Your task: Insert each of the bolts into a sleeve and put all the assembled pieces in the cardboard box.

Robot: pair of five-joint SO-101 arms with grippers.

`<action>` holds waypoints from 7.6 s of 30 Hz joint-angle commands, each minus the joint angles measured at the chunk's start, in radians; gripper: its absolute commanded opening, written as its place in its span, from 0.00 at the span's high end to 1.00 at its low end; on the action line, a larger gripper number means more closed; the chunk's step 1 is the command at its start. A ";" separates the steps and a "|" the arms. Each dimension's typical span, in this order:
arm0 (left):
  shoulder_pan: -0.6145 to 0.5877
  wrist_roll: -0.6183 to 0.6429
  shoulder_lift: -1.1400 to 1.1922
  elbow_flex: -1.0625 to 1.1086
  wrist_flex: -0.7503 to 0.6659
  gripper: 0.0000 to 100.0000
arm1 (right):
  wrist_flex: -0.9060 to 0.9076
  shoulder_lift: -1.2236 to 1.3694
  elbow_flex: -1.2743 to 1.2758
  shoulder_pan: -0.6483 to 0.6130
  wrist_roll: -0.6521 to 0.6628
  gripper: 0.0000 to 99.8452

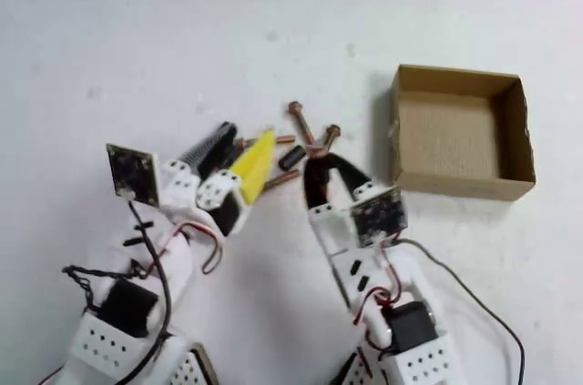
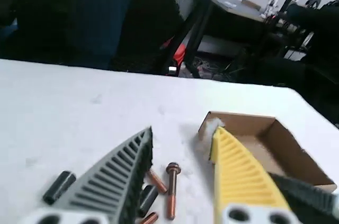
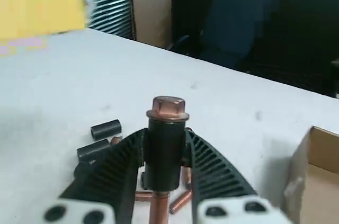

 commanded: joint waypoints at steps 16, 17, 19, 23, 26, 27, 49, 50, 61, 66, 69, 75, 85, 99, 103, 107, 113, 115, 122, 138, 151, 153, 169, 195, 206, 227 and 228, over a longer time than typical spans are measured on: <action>-0.097 -0.210 -0.013 -0.204 0.640 0.98 | 0.325 0.779 -0.795 0.272 0.095 0.98; -0.128 -0.210 -0.013 -0.203 0.652 0.98 | 0.334 0.854 -0.842 0.282 0.095 0.98; -0.193 -0.210 -0.013 -0.203 0.674 0.98 | 0.344 0.984 -0.928 0.314 0.095 0.98; -0.275 -0.213 -0.013 -0.146 0.681 0.97 | 0.346 1.165 -1.065 0.375 0.095 0.98; -0.288 -0.213 -0.013 -0.092 0.651 0.97 | 0.346 1.265 -1.140 0.418 0.098 0.98; -0.288 -0.213 -0.013 -0.078 0.641 0.97 | 0.346 1.297 -1.163 0.426 0.121 0.98; -0.389 -0.502 -0.013 0.020 0.606 0.98 | 0.409 2.195 -1.791 0.519 0.195 0.98; -0.389 -0.502 -0.013 0.020 0.603 0.98 | 0.409 2.221 -1.807 0.519 0.195 0.98; -0.389 -0.502 -0.013 0.020 0.603 0.98 | 0.547 2.348 -1.966 0.487 0.199 0.89; -0.387 -0.505 -0.013 0.043 0.585 0.98 | 0.628 2.348 -2.048 0.466 0.199 0.89; -0.389 -0.506 -0.013 0.078 0.534 0.98 | 0.700 2.347 -2.119 0.458 0.199 0.89; -0.389 -0.502 -0.013 0.084 0.517 0.98 | 0.923 2.347 -2.395 0.452 0.193 0.89; -0.389 -0.502 -0.013 0.084 0.520 0.98 | 1.198 2.341 -2.849 0.335 0.193 0.93; -0.389 -0.502 -0.013 0.087 0.519 0.98 | 1.191 1.797 -2.414 0.165 0.193 0.94; -0.389 -0.502 -0.013 0.087 0.519 0.98 | 1.191 1.649 -2.275 0.116 0.193 0.94; -0.390 -0.502 -0.013 0.084 0.520 0.98 | 1.191 1.527 -2.125 0.073 0.195 0.94; -0.390 -0.502 -0.013 0.081 0.540 0.98 | 1.191 1.353 -1.896 -0.021 0.193 0.94; -0.390 -0.502 -0.013 0.081 0.540 0.98 | 1.190 1.300 -1.829 -0.059 0.196 0.94; -0.390 -0.502 -0.013 0.068 0.549 0.98 | 1.063 1.158 -1.522 -0.097 0.195 0.94; -0.390 -0.502 -0.013 -0.005 0.641 0.98 | 0.417 1.056 -0.790 -0.099 0.192 0.94; -0.390 -0.502 -0.013 -0.003 0.640 0.98 | 0.209 1.225 -0.695 -0.096 0.192 0.94; -0.390 -0.502 -0.013 -0.002 0.640 0.98 | 0.203 1.276 -0.720 -0.094 0.192 0.94; -0.390 -0.502 -0.013 0.002 0.638 0.98 | 0.309 1.340 -0.901 -0.025 0.192 0.94; -0.390 -0.502 -0.013 0.023 0.631 0.98 | 0.621 1.839 -1.450 -0.013 -0.295 0.94; -0.390 -0.502 -0.013 0.023 0.631 0.98 | 0.823 2.158 -1.857 -0.070 -0.694 0.94; -0.390 -0.505 -0.013 0.057 0.575 0.98 | 0.908 2.408 -2.027 -0.024 -1.065 0.94; -0.390 -0.505 -0.013 0.057 0.575 0.98 | 0.911 2.419 -2.027 -0.024 -1.071 0.94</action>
